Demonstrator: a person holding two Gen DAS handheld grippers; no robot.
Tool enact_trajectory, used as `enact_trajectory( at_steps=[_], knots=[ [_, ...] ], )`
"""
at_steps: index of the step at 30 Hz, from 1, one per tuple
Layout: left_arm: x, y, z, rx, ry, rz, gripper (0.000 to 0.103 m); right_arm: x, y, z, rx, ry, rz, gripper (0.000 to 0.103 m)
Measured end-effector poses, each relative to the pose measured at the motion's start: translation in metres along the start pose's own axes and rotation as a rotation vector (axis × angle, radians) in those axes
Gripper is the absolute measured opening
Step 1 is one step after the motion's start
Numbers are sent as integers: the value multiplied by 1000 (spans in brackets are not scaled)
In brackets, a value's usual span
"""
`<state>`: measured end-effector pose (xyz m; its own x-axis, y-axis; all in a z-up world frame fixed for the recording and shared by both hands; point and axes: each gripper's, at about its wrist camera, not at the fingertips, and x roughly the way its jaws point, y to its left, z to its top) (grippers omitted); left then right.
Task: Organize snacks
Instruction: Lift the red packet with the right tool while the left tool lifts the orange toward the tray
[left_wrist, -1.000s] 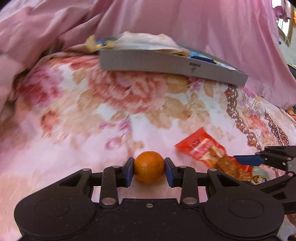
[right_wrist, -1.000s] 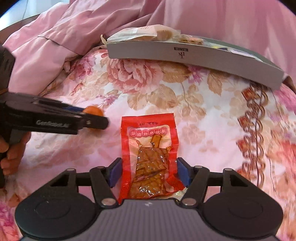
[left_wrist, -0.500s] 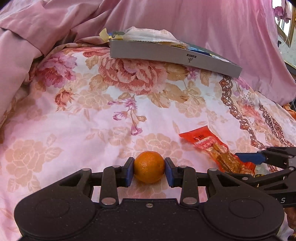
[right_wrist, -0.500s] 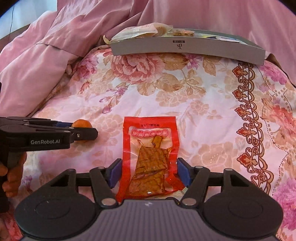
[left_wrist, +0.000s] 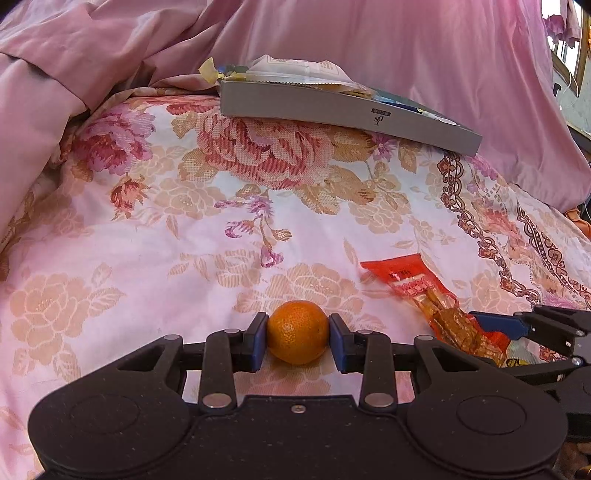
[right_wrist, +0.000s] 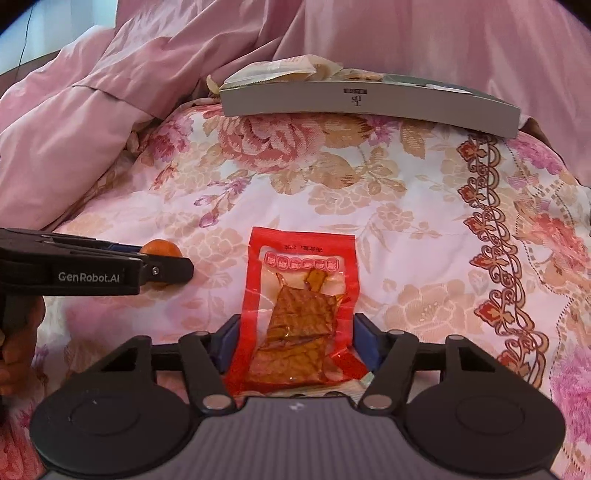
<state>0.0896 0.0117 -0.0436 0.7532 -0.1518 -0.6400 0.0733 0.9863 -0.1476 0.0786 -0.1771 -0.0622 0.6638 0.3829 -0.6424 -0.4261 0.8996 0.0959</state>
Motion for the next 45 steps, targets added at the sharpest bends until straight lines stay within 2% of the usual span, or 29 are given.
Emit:
enact_trajectory(
  at_steps=[12,15,19,20,22,28,31,37,45],
  knots=[
    [-4,-5,-2,16,-8,-12,37,-8,5,-2,10,-12,-24,58],
    [-4,-5,-2,16,-9,-11,37,-5,2,3,10,18,-10,63],
    [-5,-4,-2,4,-14,-3,37,5,-3,11,62,44,14,75],
    [-5,-3,-2,1,-15,-1,37,7,-3,12,59,43,15,74],
    [-5,-3,-1,-2,-15,-2,37,10,-2,11,40,32,4,69],
    [-8,-3,0,2,-26,-3,37,0,3,3,41,2,-10,64],
    [-9,-3,0,5,-32,-3,37,-11,7,0,21,-31,-24,52],
    [-11,-6,-2,18,-37,-1,37,-17,9,0,10,-26,-23,49],
    [-13,-7,-1,20,-49,1,37,-27,22,-2,-110,-62,-64,45]
  ],
)
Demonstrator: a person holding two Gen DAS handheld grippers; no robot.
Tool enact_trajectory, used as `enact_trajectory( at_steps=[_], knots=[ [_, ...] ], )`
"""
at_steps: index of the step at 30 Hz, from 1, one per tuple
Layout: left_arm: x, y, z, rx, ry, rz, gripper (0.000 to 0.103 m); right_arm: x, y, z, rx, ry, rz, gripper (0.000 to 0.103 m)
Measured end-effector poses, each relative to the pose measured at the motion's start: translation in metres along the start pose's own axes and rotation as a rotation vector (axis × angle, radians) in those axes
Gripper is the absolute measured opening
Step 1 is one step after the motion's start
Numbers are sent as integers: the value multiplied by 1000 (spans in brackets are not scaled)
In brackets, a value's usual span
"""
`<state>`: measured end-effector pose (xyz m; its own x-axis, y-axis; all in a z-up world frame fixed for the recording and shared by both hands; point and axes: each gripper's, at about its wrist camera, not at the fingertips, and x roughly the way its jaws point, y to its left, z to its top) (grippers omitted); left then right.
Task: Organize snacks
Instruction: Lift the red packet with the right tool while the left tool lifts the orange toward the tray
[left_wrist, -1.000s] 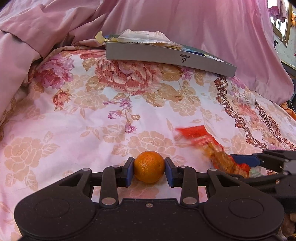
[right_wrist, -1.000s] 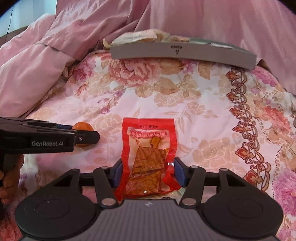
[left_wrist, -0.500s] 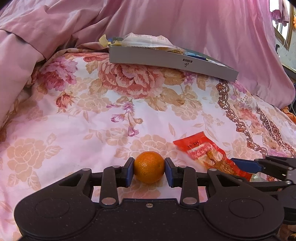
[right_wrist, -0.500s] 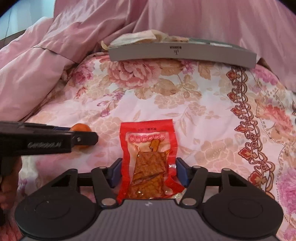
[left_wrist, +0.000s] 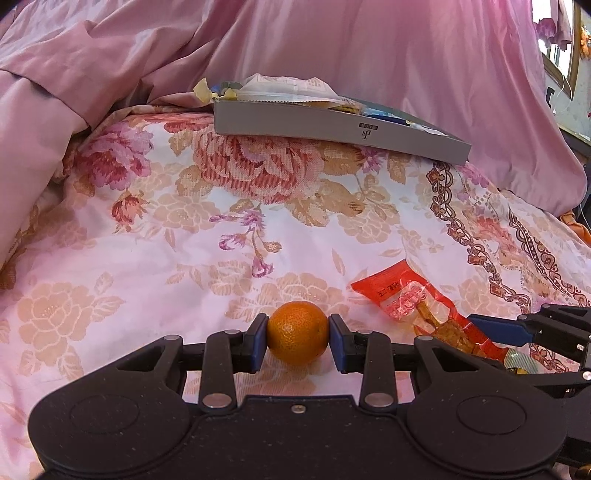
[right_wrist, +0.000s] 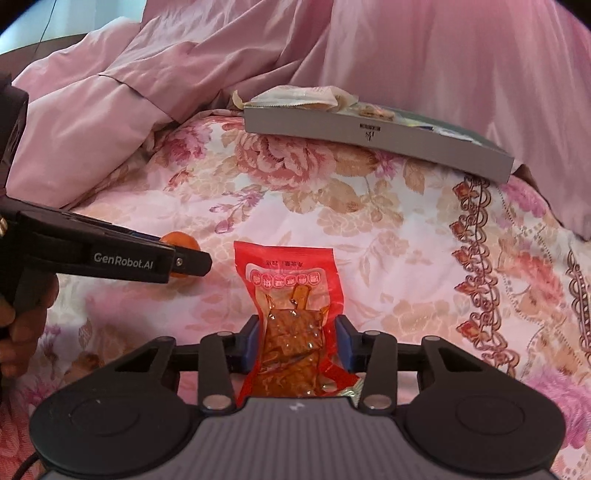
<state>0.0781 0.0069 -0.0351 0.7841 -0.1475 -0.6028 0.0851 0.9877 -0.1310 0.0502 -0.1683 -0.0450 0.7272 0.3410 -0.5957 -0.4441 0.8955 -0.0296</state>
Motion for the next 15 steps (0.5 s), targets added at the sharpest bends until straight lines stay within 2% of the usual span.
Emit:
enact_trajectory(
  at_steps=[15],
  knots=[
    [-3,1,1,-4,-16,2,37,-5,2,-2,-75,-47,-46,45]
  ],
)
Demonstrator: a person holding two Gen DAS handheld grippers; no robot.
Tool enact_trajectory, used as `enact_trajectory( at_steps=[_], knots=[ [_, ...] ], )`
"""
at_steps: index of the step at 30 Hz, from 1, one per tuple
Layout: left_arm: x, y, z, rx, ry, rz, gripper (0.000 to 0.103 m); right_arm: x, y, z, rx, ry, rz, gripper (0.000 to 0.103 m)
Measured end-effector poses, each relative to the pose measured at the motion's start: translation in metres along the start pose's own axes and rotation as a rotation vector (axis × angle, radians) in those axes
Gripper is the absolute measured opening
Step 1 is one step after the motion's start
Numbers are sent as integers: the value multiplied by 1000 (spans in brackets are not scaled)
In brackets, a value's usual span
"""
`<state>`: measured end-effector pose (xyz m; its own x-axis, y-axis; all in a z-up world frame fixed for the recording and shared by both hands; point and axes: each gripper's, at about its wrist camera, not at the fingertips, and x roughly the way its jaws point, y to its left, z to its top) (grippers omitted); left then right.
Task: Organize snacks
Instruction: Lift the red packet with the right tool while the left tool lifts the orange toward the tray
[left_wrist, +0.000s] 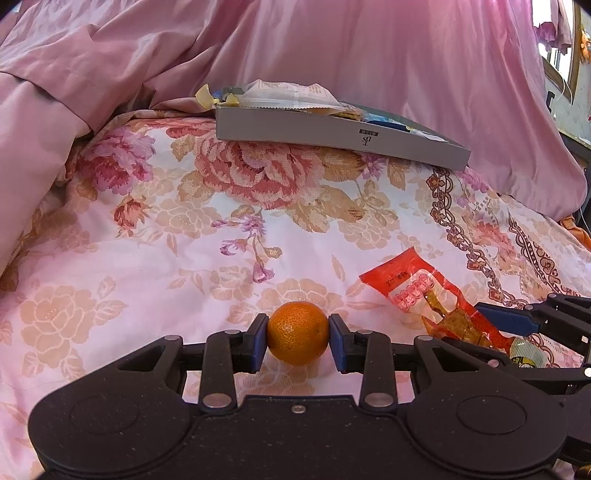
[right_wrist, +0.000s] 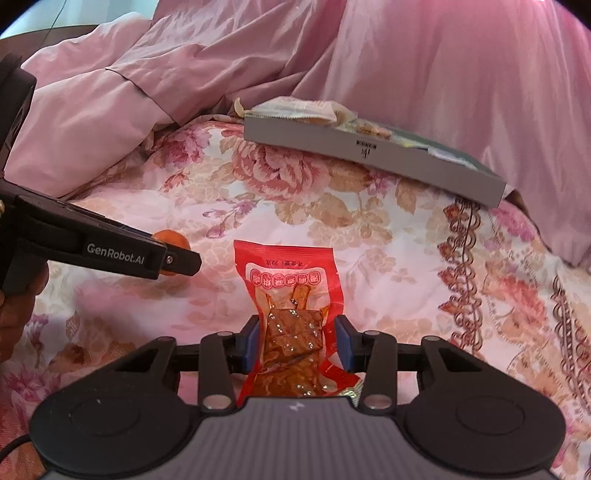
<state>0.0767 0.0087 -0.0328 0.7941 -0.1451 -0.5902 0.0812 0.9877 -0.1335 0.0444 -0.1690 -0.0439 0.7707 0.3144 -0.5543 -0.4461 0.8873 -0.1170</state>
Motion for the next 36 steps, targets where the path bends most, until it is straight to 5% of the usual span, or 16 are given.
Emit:
enact_trajectory(
  at_steps=[16,25,36],
  knots=[
    [-1,-6,45,-13,-122,-8,37,-3,-18,28,-83,-125,-61,46],
    [9,-17,134,20,-246,-8,37,-1,-43,79,-163,-262,-94,46],
    [74,-22,238,64,-263,10,37,55,-98,174,-199,-325,-117,47]
  ],
)
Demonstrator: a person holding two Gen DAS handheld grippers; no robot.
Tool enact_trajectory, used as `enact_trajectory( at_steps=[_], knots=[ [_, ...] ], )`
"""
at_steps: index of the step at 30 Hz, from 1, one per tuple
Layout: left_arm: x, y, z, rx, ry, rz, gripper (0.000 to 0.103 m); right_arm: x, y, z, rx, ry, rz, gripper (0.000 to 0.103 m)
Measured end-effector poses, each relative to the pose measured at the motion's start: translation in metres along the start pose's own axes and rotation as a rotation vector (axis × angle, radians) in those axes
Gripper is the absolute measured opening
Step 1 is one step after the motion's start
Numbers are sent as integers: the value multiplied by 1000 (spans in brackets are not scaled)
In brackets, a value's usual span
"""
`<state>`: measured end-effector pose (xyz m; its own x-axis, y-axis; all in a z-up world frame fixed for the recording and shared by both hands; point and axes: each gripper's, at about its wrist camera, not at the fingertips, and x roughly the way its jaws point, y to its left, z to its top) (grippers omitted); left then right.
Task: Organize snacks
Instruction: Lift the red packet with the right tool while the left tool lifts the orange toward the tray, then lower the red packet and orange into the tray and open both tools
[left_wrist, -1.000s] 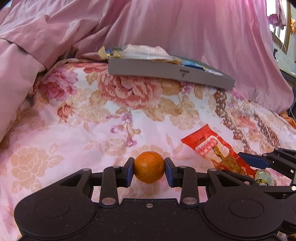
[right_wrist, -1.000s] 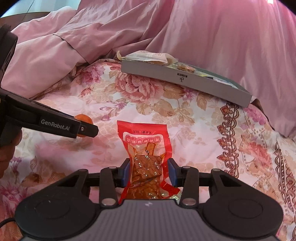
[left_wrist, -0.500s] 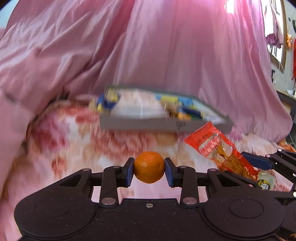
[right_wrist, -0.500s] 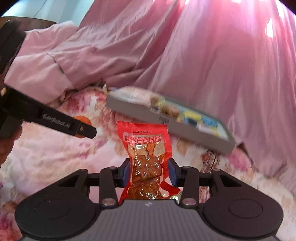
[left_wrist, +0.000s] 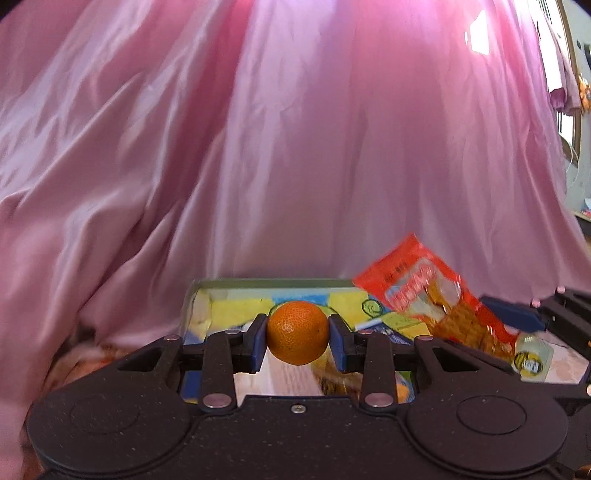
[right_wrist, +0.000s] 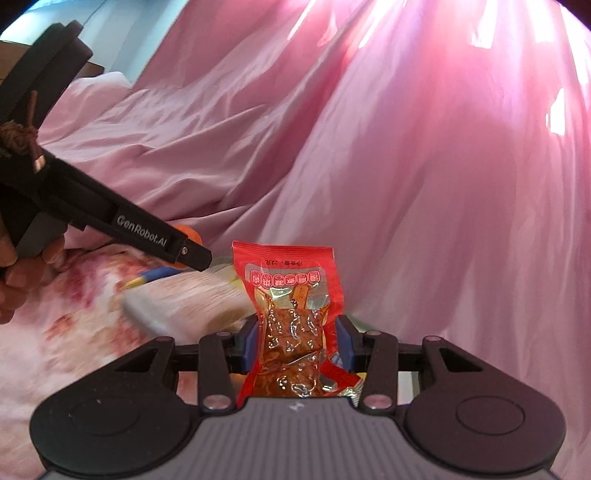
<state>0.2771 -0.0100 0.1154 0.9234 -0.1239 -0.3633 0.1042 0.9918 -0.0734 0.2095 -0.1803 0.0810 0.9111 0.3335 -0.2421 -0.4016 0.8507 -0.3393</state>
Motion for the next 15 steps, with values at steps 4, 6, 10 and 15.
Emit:
enact_trajectory(
  at_steps=[4,6,10,15],
  knots=[
    [36,-8,10,10,28,-18,37,37,-13,8,-2,-9,-45,48],
    [50,-13,10,20,44,-25,37,53,-19,9,29,6,-56,48],
    [76,-23,8,38,84,-28,37,79,-30,3,81,51,-73,48],
    [94,-24,3,24,133,-30,37,102,-38,-7,129,104,-68,49]
  ],
)
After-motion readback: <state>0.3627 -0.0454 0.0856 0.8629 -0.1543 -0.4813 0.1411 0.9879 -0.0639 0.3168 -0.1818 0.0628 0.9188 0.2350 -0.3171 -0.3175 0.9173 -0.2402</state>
